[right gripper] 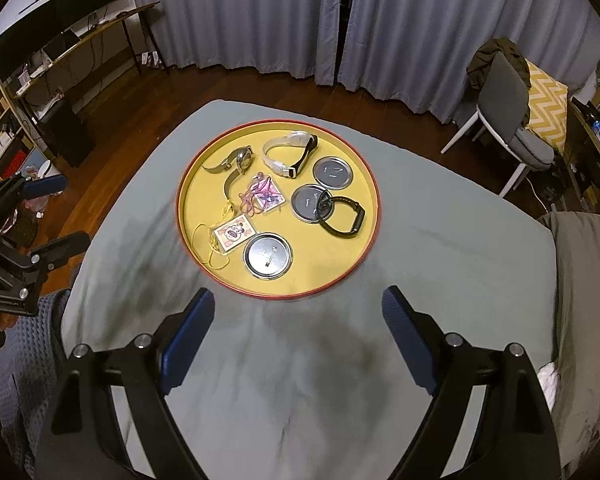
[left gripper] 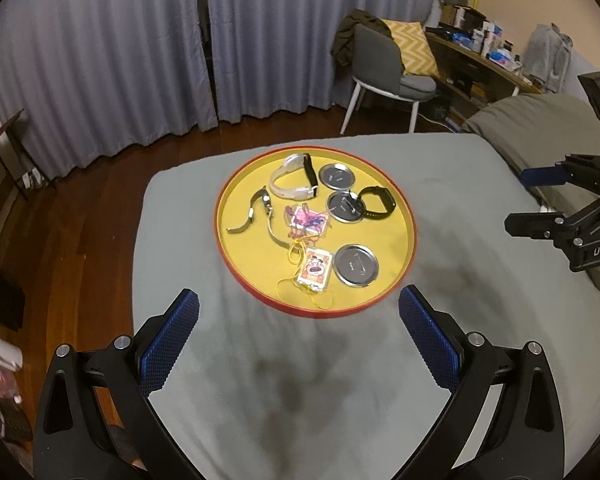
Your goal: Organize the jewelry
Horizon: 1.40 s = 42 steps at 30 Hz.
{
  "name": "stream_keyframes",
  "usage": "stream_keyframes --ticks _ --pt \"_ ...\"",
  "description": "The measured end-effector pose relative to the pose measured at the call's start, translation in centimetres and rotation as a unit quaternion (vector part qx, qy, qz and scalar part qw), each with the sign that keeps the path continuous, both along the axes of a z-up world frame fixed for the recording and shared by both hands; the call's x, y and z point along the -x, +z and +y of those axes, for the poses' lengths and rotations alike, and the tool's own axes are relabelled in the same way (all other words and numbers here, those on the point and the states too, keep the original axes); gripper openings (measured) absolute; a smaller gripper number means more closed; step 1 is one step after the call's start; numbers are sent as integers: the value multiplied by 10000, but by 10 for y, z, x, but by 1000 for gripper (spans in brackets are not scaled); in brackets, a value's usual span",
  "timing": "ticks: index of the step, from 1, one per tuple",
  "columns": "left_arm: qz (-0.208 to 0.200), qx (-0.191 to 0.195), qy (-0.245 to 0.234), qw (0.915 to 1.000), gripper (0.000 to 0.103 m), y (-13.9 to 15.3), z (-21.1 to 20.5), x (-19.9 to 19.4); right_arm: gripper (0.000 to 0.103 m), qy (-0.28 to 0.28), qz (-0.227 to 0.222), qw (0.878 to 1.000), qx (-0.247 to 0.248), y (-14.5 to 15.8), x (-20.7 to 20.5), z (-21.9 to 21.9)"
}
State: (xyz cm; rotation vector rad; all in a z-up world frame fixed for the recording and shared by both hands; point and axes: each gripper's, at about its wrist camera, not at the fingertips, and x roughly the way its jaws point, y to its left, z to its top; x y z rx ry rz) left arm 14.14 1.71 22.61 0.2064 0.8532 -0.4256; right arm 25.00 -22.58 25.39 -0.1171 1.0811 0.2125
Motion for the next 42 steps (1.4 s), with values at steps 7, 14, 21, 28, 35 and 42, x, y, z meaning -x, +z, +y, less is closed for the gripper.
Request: stream_keyframes --ticks 7,14,21,28,35,42 --pt "-7 -56 -91 9999 98 -2 -7 -1 81 -31 -26 10000 -11 -2 1 -4" --pt "32 -75 -112 9999 98 -6 -12 -2 81 -43 -5 10000 -11 -4 0 -6" --pt "31 -106 -139 9998 98 -8 -13 -3 81 -70 -14 10000 -13 -5 -2 -8" --pt "50 -118 -131 9998 98 -9 -13 -4 81 -67 -31 10000 10 -7 -3 -9" --pt "50 -96 -100 9999 98 -12 -13 -4 81 -71 -64 9999 37 -7 -6 -6" --pt "69 44 22 10000 98 -11 -3 -7 81 -67 -70 9999 40 -8 -8 -3"
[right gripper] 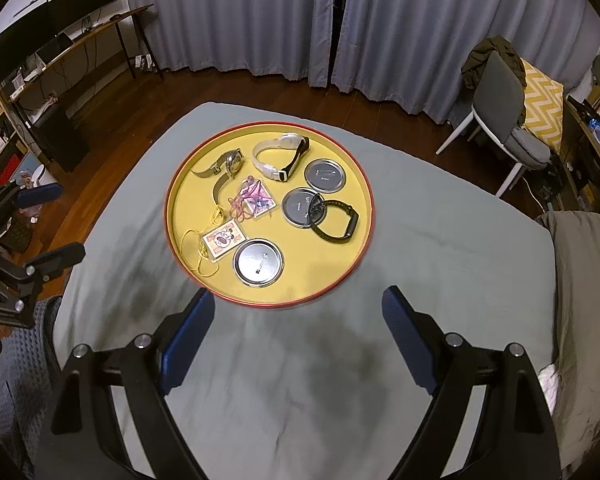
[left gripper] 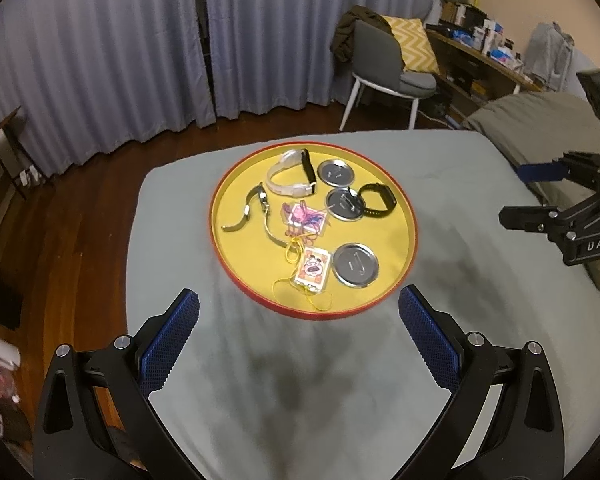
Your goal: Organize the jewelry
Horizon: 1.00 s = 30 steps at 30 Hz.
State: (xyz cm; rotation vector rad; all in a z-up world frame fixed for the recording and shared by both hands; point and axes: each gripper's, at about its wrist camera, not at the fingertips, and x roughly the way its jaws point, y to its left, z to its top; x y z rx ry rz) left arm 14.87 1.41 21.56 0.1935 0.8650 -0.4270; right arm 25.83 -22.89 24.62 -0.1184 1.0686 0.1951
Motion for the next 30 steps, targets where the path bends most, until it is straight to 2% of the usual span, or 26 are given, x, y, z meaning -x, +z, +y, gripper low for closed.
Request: stream_keyframes --ticks 12,23,30 --pt "72 108 122 9998 98 -1 6 -10 81 8 -61 9999 -106 -2 -7 6" --pt "341 248 160 9990 98 -38 3 -37 81 -93 -85 9998 -178 -22 -33 4" --pt "570 216 -13 9981 98 -73 -10 -69 81 -304 10 9994 -190 -52 -69 -4"
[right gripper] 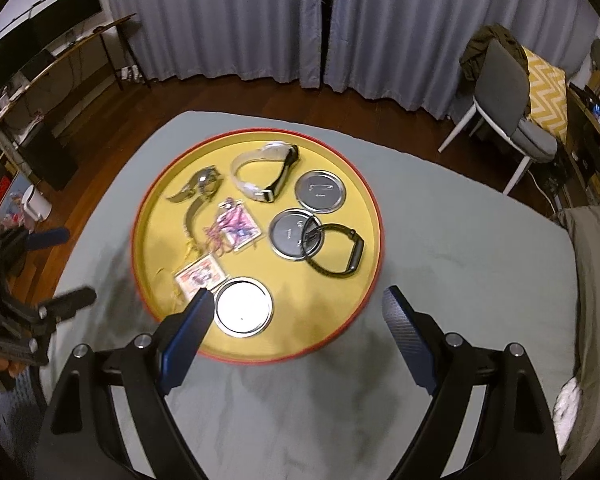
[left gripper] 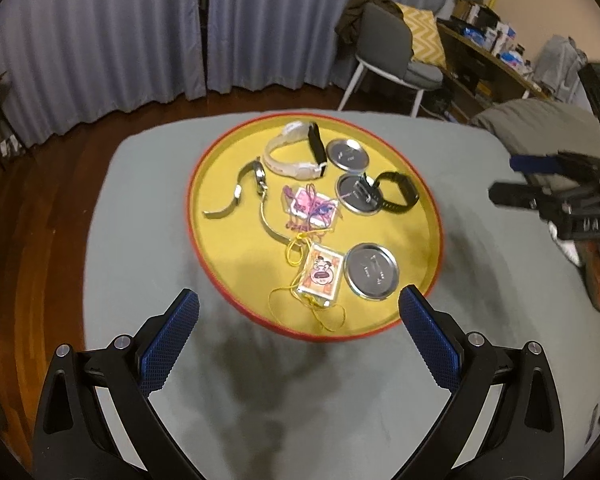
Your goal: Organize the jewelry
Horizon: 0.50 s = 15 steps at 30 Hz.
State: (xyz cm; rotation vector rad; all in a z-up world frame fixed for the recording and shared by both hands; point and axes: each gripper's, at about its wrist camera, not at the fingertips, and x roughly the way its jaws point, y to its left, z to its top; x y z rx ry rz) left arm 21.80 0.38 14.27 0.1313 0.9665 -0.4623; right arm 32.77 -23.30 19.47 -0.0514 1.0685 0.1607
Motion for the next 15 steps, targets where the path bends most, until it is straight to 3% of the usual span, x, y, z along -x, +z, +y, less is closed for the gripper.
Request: stream_keyframes --ticks 8,15 --pt "185 -196 -264 9993 98 -44 -19 -32 81 -489 321 9978 -305 -41 -50 -16" --pt "224 -314 -386 9985 98 -65 -33 -58 81 -786 532 9941 -532 -66 -82 -25"
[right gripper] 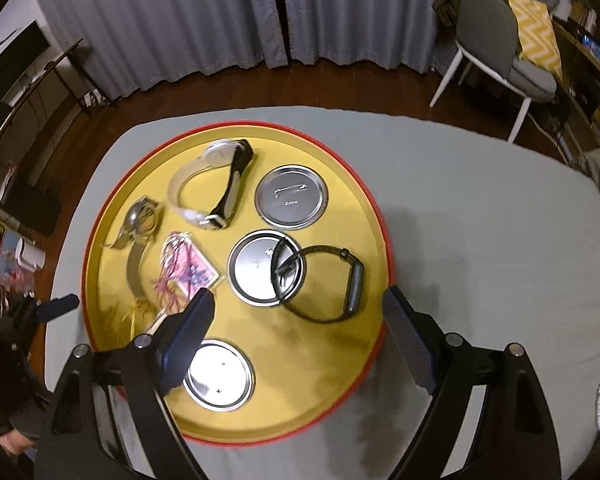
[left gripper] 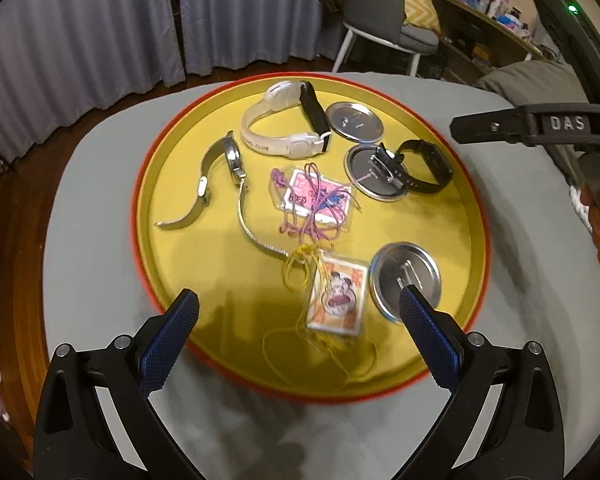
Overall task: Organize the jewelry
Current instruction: 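Grasp the black smartwatch with the right tool while the left tool grasps the yellow-cord pig card badge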
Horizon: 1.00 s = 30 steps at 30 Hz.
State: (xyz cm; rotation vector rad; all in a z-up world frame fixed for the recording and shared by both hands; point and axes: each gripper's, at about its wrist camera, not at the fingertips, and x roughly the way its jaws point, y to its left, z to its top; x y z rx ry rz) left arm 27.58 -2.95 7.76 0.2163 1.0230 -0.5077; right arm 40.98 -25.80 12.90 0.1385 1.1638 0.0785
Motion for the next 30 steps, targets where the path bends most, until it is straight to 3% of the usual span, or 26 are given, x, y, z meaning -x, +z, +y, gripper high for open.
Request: stream_keyframes --ticks 10,18,21,24,25,26,28,29,30 --pt "-16 90 97 9999 98 -15 0 -17 81 -442 305 9984 -197 -36 -21 -13" --pt "181 -52 47 9998 94 -30 -9 -24 79 -628 511 9960 -386 -55 -22 -22" --pt "180 -234 91 9995 68 -37 -10 -25 59 -585 580 9957 -412 -61 -23 -20" --pt "75 -294 67 9995 59 -36 -8 -23 46 -565 651 9958 -317 -68 -23 -17" --pt "58 -303 73 9995 52 -35 -7 -23 43 -551 666 9958 -293 -70 -23 -16" --pt "53 -286 86 9995 46 -35 -5 -23 36 -555 636 9962 -205 -70 -22 -15" --pt "147 -128 130 9997 24 -33 2 -26 22 -587 601 9963 -173 -69 -21 -17" --pt "242 -22 173 9996 19 -33 6 -28 12 -596 598 9962 -224 -70 -20 -18" --pt "335 61 204 9992 12 -33 9 -30 12 -607 587 9960 -287 -70 -19 -20"
